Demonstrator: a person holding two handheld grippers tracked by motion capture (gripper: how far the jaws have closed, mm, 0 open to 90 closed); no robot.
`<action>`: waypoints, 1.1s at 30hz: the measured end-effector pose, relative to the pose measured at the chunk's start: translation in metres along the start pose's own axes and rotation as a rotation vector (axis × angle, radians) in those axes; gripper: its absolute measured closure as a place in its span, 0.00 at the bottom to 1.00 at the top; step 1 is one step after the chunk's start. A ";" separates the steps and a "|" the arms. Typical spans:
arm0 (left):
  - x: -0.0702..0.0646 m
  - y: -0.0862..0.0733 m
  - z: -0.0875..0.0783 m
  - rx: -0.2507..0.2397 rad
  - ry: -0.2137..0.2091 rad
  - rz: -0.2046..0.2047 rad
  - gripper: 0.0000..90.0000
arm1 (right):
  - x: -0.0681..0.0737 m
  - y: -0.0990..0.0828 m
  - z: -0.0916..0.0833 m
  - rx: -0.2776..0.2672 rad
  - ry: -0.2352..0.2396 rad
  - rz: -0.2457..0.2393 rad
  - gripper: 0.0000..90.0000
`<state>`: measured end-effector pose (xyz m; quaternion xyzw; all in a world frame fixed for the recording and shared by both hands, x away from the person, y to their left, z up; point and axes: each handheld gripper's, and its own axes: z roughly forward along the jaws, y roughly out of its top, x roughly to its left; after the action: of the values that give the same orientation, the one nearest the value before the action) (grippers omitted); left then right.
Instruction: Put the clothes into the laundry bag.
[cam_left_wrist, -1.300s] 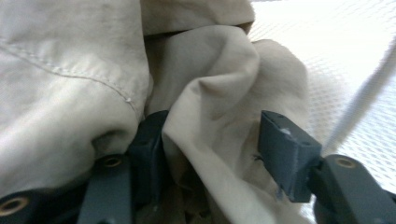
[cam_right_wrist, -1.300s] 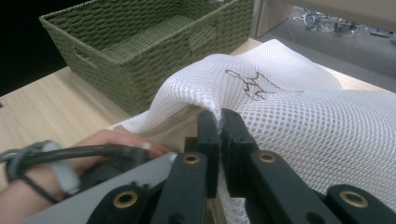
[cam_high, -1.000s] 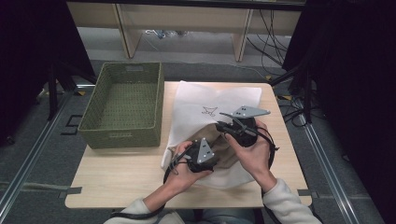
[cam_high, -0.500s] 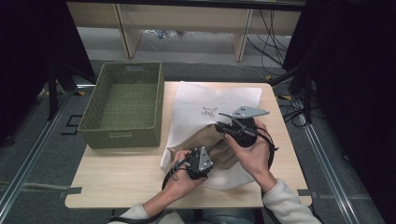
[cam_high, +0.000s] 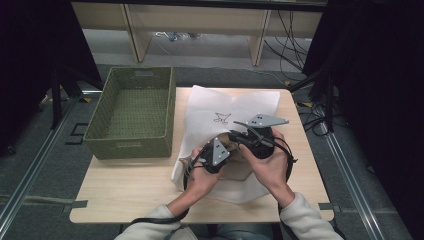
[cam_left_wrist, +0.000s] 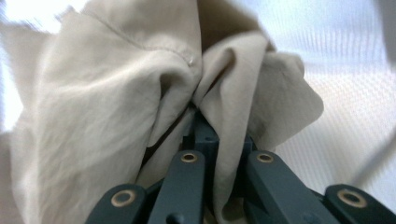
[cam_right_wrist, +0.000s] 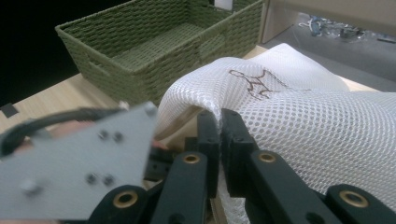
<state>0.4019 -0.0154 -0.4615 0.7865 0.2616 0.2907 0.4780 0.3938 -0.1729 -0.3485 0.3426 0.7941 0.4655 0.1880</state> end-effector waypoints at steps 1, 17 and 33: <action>0.000 0.000 0.000 0.000 0.000 0.000 0.96 | 0.000 0.000 0.001 -0.005 0.021 0.011 0.98; -0.012 -0.032 0.045 0.230 -0.127 0.067 0.51 | -0.008 -0.005 0.005 0.039 -0.006 0.044 0.98; -0.009 -0.029 -0.004 0.174 -0.154 0.097 0.36 | -0.008 -0.005 0.005 0.041 -0.007 0.036 0.97</action>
<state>0.3890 -0.0070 -0.4878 0.8567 0.2099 0.2287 0.4120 0.4007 -0.1769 -0.3559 0.3620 0.7966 0.4513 0.1753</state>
